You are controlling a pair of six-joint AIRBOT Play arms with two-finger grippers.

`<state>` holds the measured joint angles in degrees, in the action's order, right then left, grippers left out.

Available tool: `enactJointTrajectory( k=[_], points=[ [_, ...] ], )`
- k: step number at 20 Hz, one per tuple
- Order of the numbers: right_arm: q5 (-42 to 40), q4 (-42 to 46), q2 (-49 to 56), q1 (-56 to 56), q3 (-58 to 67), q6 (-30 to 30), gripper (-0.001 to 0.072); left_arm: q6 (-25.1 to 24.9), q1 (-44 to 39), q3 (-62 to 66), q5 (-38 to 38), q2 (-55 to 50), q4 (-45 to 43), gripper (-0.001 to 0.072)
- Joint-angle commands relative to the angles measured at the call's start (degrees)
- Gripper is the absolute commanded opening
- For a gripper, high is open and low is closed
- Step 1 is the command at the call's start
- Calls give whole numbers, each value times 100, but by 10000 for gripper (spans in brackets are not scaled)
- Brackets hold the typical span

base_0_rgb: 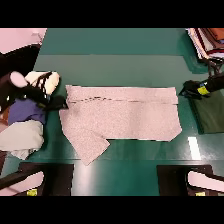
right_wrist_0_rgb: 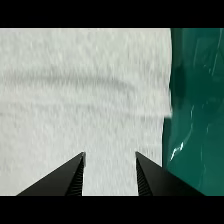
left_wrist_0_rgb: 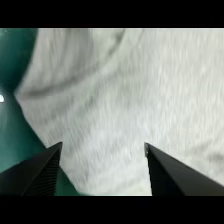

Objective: Fold the shirts.

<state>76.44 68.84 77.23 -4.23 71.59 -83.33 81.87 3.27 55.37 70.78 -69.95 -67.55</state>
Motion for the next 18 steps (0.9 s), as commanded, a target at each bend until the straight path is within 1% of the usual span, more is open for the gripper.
enactJointTrajectory(
  k=[1, 4, 6, 8, 12, 15, 16, 17, 18],
  points=[
    [17, -39, -796, -96, -688, 52, 367, 232, -7, -1558, 79, 1191, 249, 602],
    [-2, -39, -1110, -63, -955, 52, 367, 369, -7, -2542, 15, 1770, 501, 602],
    [15, -31, -1235, -50, -1025, 52, 366, 365, -7, -2887, -205, 1878, 750, 602],
    [52, -66, -1235, -50, -979, 52, 366, 363, -7, -3075, -470, 1882, 1016, 602],
    [17, -518, -1231, -48, -984, 94, 366, 195, -7, -3379, -942, 1882, 1469, 602],
    [81, -623, -1233, -50, -984, 96, 366, 168, -7, -3467, -1043, 1882, 1600, 600],
    [177, -592, -1233, -76, -988, 109, 366, 166, -7, -3467, -1060, 1882, 1600, 462],
    [271, -581, -1235, -122, -1023, 129, 366, 142, -7, -3464, -1088, 1884, 1602, 168],
    [380, -575, -1235, -225, -1099, 136, 366, 28, -7, -3460, -1106, 1884, 1657, 21]
  ],
)
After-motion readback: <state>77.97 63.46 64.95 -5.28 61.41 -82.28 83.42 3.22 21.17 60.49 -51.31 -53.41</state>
